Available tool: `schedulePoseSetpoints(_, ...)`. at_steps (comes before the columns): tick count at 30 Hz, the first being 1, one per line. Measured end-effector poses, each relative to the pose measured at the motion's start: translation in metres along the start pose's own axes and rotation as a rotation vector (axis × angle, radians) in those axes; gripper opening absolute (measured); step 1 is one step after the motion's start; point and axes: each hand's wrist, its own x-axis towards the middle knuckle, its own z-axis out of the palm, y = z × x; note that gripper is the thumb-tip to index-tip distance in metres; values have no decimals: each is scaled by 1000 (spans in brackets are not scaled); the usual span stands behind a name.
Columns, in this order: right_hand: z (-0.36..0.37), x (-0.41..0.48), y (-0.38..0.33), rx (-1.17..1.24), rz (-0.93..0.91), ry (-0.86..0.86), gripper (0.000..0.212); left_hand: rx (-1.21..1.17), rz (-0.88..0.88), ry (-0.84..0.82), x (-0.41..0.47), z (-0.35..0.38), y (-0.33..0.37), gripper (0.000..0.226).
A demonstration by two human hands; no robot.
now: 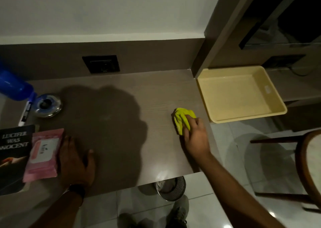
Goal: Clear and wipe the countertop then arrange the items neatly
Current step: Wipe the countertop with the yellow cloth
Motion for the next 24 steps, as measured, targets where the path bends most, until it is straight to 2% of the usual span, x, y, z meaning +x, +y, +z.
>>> schedulePoseSetpoints(2,-15,-8,7,208,90,140,37,10,23,12,0,5,-7,82)
schedulePoseSetpoints(5,-53,6,28,431,249,347,33,12,47,0,1,13,-16,82)
schedulePoseSetpoints(7,-84,24,49,437,270,437,34,33,63,-35,7,13,-22,85)
schedulePoseSetpoints(10,-125,58,82,259,203,503,38,216,145,-124,19,13,-30,89)
schedulePoseSetpoints(12,-137,81,104,109,184,438,40,239,267,-228,21,17,-21,93)
schedulePoseSetpoints(15,-134,109,132,-119,168,258,43,230,590,-377,29,27,-2,90)
schedulePoseSetpoints(19,-118,136,148,-288,120,130,39,184,510,-312,50,64,68,94)
schedulePoseSetpoints(24,-94,149,151,-414,133,10,42,170,584,-262,25,133,202,86)
